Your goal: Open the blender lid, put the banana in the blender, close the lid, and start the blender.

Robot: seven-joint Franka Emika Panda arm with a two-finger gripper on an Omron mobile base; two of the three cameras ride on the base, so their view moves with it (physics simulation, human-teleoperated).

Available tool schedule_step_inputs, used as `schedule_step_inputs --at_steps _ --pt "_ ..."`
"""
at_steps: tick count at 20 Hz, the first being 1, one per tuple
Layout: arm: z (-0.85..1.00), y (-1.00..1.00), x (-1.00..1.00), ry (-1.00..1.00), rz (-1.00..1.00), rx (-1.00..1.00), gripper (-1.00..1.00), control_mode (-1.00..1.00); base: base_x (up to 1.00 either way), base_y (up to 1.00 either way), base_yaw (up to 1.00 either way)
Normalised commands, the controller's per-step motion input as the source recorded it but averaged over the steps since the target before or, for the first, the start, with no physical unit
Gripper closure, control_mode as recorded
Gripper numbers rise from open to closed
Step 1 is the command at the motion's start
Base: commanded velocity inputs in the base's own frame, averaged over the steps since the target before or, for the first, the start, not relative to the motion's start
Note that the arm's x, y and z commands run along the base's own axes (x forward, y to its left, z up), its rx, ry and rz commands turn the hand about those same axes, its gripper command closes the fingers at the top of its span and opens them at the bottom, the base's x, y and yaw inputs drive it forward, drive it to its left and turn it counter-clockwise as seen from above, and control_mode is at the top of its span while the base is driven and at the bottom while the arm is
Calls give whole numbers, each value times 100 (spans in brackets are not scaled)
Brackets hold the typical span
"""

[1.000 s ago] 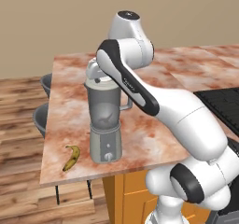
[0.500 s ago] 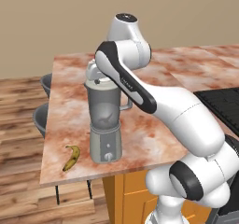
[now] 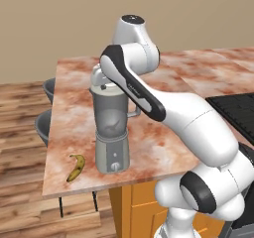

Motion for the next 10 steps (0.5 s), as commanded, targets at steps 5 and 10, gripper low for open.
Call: schedule_step_inputs --at_steps 5,10 --pt "-12 12 11 2 1 0 100 -100 0 0 0" --pt "22 4 3 0 4 0 100 -100 0 0 0"
